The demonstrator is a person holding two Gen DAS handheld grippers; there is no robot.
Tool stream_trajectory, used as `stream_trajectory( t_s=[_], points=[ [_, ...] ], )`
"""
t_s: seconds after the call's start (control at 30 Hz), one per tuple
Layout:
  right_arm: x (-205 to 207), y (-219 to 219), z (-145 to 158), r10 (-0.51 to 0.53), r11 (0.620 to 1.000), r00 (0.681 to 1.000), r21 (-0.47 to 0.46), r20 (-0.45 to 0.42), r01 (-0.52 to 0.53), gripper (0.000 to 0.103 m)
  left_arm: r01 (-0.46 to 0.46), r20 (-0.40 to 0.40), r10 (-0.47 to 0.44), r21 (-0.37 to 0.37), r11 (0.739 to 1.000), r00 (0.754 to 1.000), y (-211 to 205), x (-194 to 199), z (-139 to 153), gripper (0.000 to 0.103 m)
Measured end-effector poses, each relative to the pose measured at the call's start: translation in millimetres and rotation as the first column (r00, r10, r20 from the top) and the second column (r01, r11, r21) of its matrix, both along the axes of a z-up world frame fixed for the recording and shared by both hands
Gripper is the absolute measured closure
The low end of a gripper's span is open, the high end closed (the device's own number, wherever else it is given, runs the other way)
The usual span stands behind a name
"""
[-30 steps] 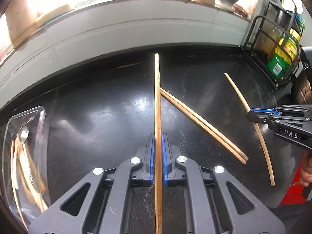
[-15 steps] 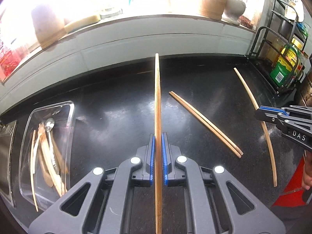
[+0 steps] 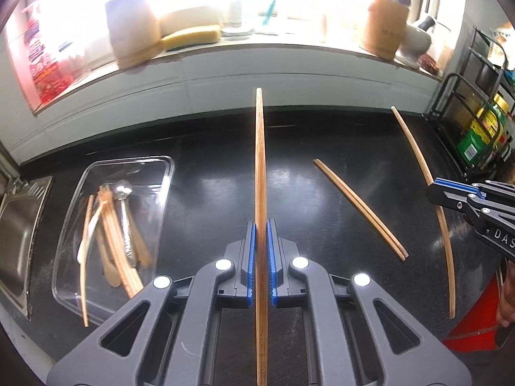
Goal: Organize utensils
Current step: 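Carry both chopsticks with both tools over the clear tray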
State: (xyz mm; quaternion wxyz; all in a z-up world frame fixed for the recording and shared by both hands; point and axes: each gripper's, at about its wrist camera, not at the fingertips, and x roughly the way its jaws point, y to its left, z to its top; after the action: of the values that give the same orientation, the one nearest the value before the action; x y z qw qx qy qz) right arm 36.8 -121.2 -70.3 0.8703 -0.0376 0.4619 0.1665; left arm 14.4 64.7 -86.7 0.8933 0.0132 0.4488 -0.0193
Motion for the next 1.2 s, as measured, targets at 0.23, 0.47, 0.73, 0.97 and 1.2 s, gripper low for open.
stream_trajectory(
  t_s=[0.23, 0.47, 0.73, 0.97, 1.2],
  points=[
    [2, 52, 7, 0.094, 0.996, 0.996, 0.006, 0.003, -0.094, 0.096, -0.081, 0.01, 0.081, -0.002, 0.997, 0.997, 40, -13, 8, 0.096],
    [5, 113, 9, 0.2, 0.98, 0.98, 0.015, 0.001, -0.2, 0.096, -0.193, 0.01, 0.193, -0.006, 0.981, 0.981, 89, -27, 11, 0.096],
    [8, 181, 9, 0.315, 0.949, 0.949, 0.037, -0.016, -0.314, 0.096, -0.317, -0.006, 0.317, -0.014, 0.948, 0.948, 147, -43, 8, 0.096],
    [16, 238, 4, 0.385, 0.922, 0.922, 0.069, -0.044, -0.382, 0.096, -0.388, -0.022, 0.387, -0.013, 0.922, 0.922, 188, -51, 5, 0.096],
    [22, 276, -6, 0.42, 0.907, 0.905, 0.077, -0.069, -0.415, 0.096, -0.421, -0.035, 0.42, -0.012, 0.907, 0.907, 222, -48, 1, 0.096]
  ],
)
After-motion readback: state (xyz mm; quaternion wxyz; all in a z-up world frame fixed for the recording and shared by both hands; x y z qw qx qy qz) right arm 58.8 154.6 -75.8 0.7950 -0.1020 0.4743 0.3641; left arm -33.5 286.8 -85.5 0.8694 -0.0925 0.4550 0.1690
